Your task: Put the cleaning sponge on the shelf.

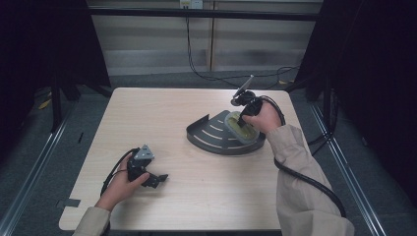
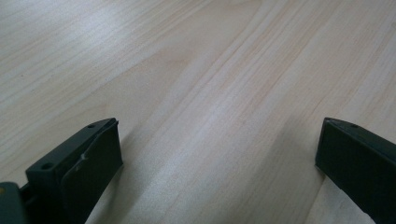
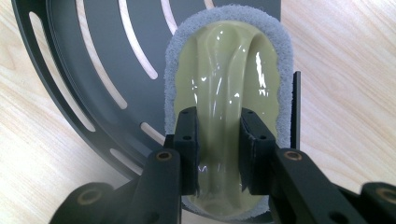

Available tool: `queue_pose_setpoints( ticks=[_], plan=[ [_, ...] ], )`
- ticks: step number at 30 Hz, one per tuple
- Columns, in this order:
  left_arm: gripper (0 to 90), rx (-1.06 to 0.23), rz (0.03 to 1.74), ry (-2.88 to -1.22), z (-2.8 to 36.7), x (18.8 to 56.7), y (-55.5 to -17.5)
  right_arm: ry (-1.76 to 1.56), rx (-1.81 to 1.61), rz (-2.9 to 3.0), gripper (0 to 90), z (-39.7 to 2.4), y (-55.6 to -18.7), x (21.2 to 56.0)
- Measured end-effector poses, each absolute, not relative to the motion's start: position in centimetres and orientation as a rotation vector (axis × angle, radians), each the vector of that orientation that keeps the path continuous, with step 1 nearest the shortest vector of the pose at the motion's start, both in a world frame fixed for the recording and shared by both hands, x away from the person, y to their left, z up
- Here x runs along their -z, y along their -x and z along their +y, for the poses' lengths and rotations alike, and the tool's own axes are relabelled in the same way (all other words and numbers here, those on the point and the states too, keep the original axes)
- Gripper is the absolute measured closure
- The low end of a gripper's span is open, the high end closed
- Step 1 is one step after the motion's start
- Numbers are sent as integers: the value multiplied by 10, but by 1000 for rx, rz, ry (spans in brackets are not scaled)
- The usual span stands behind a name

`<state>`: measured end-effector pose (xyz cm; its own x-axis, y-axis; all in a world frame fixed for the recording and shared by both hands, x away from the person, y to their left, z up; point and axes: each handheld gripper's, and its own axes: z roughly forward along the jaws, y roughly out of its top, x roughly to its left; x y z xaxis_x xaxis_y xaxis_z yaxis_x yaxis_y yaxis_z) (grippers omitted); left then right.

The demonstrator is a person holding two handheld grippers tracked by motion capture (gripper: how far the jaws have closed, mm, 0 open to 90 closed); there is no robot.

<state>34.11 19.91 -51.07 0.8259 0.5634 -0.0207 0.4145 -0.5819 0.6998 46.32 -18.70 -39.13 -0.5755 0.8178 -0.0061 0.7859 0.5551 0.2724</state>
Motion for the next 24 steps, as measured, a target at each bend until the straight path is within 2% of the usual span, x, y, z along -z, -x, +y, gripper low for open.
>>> queue_pose_setpoints(
  ticks=[24],
  plan=[
    [0,-267,715,-2268,199,511,-341,-1391,-329,2656,719,-202,-469,411]
  ],
)
